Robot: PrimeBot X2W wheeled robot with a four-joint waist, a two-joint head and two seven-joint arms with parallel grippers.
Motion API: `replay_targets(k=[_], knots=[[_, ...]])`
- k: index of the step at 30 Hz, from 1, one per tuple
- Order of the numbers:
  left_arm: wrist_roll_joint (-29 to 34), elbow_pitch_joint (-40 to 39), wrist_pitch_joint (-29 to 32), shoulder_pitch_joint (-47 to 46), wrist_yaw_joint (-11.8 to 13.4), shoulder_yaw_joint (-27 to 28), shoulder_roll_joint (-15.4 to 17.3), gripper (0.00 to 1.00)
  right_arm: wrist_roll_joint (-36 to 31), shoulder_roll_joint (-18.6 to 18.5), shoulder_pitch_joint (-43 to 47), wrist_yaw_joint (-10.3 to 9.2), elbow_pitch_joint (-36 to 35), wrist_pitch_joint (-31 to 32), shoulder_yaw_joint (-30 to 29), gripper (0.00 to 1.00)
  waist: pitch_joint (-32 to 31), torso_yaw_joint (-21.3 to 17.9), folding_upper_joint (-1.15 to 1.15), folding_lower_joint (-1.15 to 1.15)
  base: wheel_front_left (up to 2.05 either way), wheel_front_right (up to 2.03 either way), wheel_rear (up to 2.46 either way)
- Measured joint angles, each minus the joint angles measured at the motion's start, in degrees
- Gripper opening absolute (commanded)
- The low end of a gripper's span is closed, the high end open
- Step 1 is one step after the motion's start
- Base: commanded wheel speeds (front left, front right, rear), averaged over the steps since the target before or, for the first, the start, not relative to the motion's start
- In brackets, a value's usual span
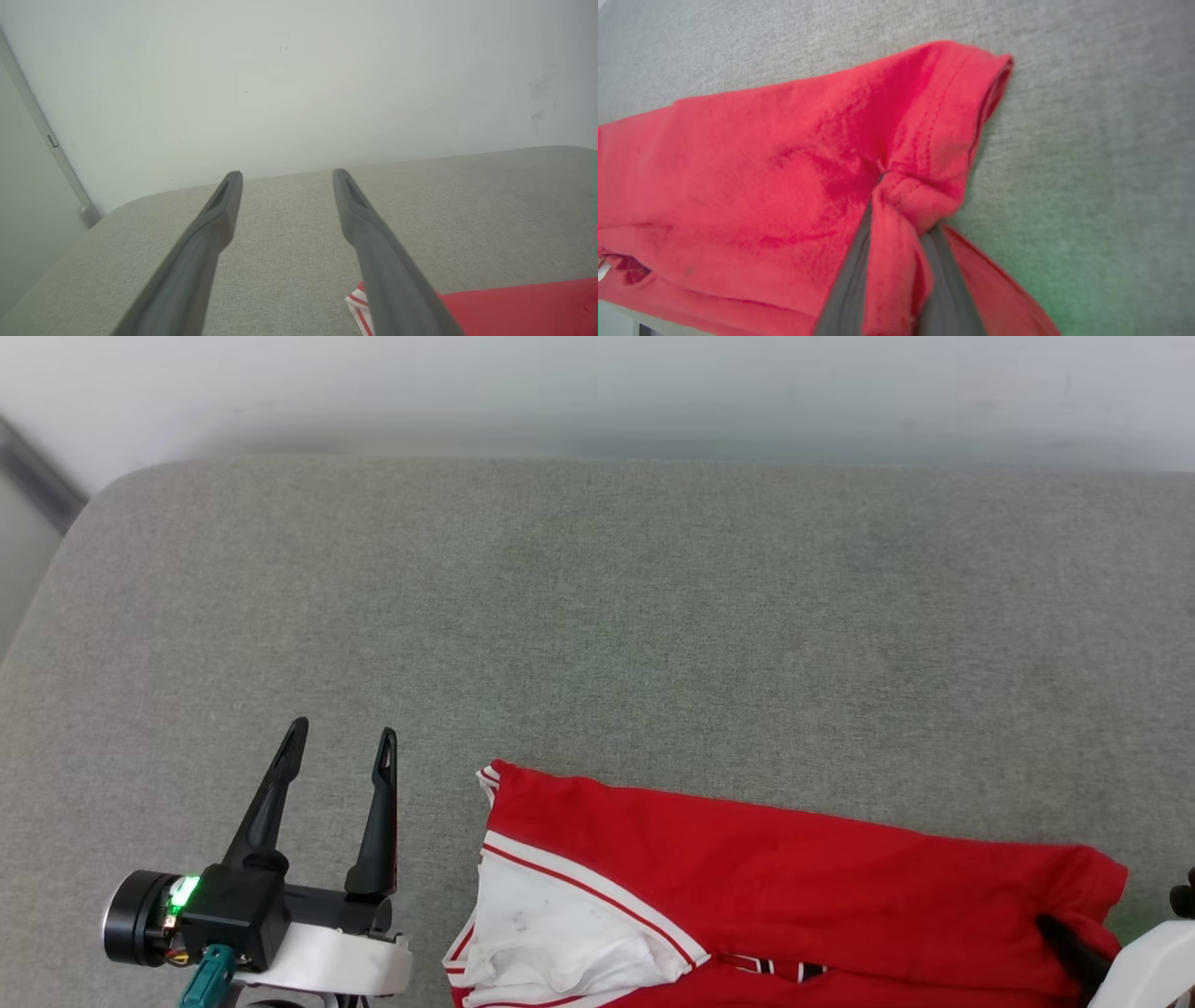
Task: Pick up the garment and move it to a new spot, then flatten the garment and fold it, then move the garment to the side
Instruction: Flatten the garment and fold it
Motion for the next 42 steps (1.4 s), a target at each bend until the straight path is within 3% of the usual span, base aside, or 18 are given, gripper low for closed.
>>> replay_targets(k=[7, 14, 18, 25, 32, 42], knots=[[0.62, 0.93, 0.00, 0.87, -1.49, 1.25, -1.12, 1.00, 1.34, -1.54, -0.29, 0.38, 1.36, -2.99, -1.41, 0.00, -1.29, -1.40, 0.00, 0.00, 0.00, 0.00, 0.00], [1.18, 1.16, 0.00, 0.91, -2.48, 2.11, -1.79, 1.00, -1.42, -6.05, -0.98, 0.37, 6.79, -5.54, -7.81, 0.00, -1.47, -2.06, 0.00, 0.00, 0.00, 0.00, 0.00], [1.59, 1.56, 0.00, 1.05, -2.87, 2.60, -1.97, 1.00, -3.53, -6.54, -2.25, 0.36, 9.67, -6.49, -11.36, 0.00, -1.89, -2.40, 0.00, 0.00, 0.00, 0.00, 0.00], [2.01, 1.92, 0.00, 1.39, -3.36, 3.27, -2.64, 1.00, -4.78, -5.59, -1.90, 0.34, 4.70, -4.15, -11.02, 0.00, -3.07, -2.84, 0.00, 0.00, 0.00, 0.00, 0.00], [2.02, 2.46, 0.00, 2.81, -3.97, 3.77, -3.20, 1.00, -6.21, -1.98, 1.75, 0.33, -8.44, 2.15, -9.82, 0.00, -4.99, -3.04, 0.00, 0.00, 0.00, 0.00, 0.00], [2.29, 3.00, 0.00, 3.95, -4.80, 3.58, -3.03, 1.00, -10.01, 10.38, 5.08, 0.33, -25.44, 14.11, -5.81, 0.00, -6.88, -2.45, 0.00, 0.00, 0.00, 0.00, 0.00]])
